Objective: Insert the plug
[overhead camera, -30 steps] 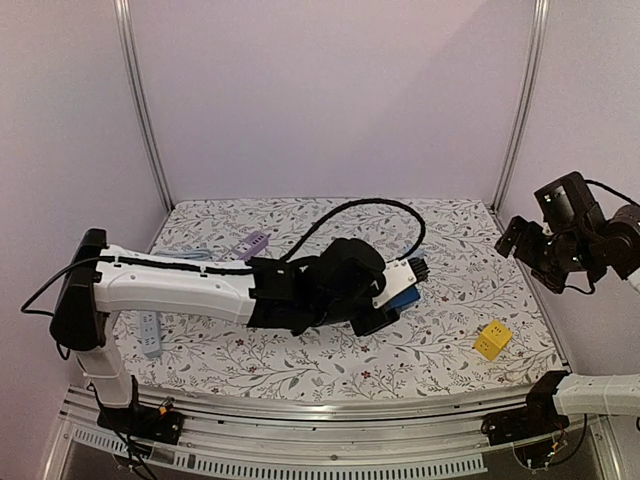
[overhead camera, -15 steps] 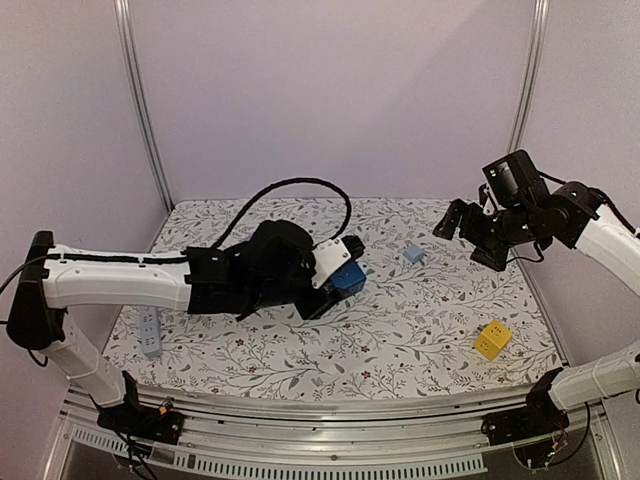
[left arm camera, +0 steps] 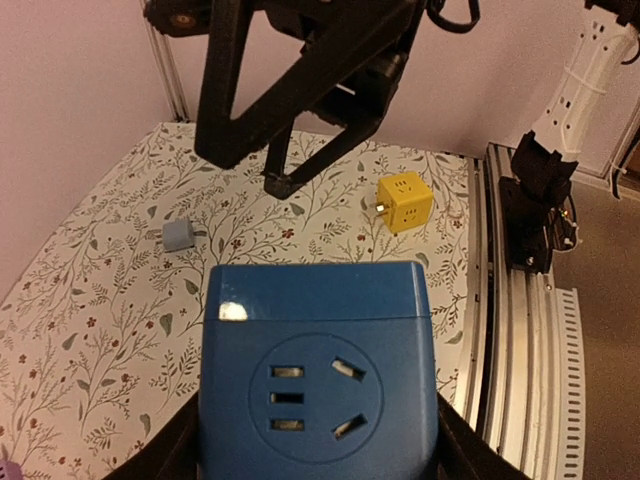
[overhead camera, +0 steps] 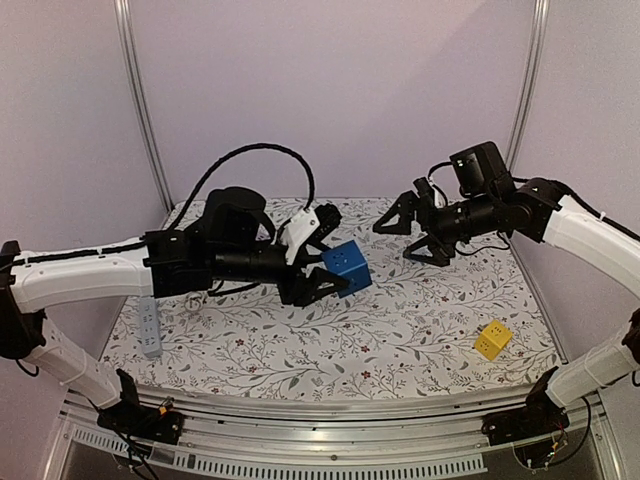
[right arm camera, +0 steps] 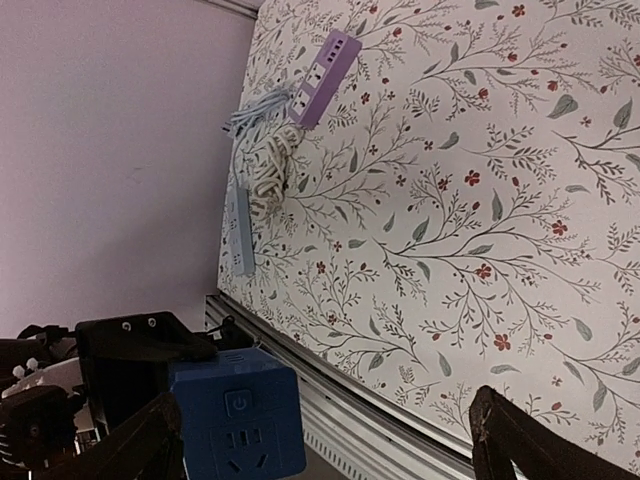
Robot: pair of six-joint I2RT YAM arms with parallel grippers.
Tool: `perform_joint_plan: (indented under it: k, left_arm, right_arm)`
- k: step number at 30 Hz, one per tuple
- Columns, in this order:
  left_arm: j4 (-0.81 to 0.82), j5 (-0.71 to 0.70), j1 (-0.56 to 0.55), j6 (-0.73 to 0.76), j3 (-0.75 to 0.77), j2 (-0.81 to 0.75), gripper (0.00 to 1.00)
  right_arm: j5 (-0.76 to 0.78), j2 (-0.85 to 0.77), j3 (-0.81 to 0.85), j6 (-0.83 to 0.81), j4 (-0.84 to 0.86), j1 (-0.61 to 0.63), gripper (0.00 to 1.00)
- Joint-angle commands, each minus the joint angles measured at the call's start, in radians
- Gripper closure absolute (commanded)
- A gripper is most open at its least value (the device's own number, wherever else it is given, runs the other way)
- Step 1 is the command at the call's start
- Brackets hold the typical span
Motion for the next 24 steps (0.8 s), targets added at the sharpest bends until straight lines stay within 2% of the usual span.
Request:
perform_joint_plan:
  k: [1, 10, 24]
  left_arm:
    - [0.029, 0.105, 0.017, 0.018, 0.032, 0.017, 1.0]
    - [0.076, 0.108, 0.02, -0.002, 0.087, 0.082, 1.0]
    - [0.138, 0.042, 0.02, 0.012, 0.084, 0.085, 1.0]
  right_arm:
    - [-0.17, 0.028, 0.01, 0.021, 0.122, 0.03, 0.01]
    - [-0.323, 0.09, 0.023, 0.063, 0.138, 0.033, 0.01]
    - [-0.388, 0.089, 0.009, 0.095, 0.118, 0.034, 0.01]
